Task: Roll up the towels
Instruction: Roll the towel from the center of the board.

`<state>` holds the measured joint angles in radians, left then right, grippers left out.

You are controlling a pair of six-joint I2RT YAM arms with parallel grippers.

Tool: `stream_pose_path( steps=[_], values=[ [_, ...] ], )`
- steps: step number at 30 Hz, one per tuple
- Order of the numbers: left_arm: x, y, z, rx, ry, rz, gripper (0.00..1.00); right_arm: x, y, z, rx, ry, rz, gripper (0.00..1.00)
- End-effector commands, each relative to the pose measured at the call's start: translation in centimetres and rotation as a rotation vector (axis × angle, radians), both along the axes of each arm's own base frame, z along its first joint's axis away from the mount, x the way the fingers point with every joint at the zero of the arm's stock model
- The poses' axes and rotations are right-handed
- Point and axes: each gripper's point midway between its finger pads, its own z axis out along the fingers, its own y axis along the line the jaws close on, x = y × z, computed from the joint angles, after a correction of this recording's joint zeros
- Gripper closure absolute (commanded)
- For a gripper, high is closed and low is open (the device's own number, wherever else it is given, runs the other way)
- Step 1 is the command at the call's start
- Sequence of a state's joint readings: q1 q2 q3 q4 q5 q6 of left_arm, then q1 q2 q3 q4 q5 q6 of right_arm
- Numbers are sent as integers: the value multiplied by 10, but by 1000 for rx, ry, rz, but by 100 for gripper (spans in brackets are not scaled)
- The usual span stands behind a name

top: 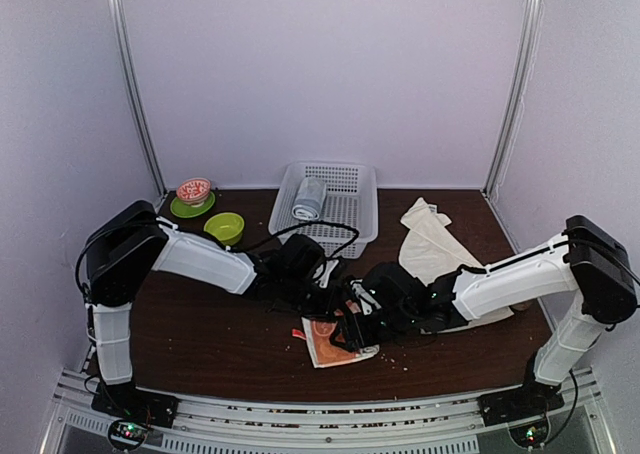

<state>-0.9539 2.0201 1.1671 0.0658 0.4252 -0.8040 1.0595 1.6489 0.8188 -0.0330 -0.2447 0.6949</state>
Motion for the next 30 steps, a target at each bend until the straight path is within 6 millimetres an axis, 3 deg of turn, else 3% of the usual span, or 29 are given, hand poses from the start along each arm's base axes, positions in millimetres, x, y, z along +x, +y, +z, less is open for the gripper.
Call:
stream_pose_path(
  steps=[1, 9, 15, 23, 30],
  values=[
    [12, 3, -6, -11, 5, 32, 100, -5, -11, 2, -57, -1, 29, 27],
    [10, 5, -16, 6, 18, 27, 100, 8, -50, 28, -135, -92, -39, 27],
    [10, 6, -19, 20, 18, 25, 100, 18, -77, 17, -142, -72, -156, 30],
    [9, 9, -22, 36, 21, 22, 100, 12, -77, -5, -207, -20, -118, 33],
    [11, 8, -19, 33, 17, 23, 100, -7, -68, -15, -290, -17, -20, 33]
  ],
)
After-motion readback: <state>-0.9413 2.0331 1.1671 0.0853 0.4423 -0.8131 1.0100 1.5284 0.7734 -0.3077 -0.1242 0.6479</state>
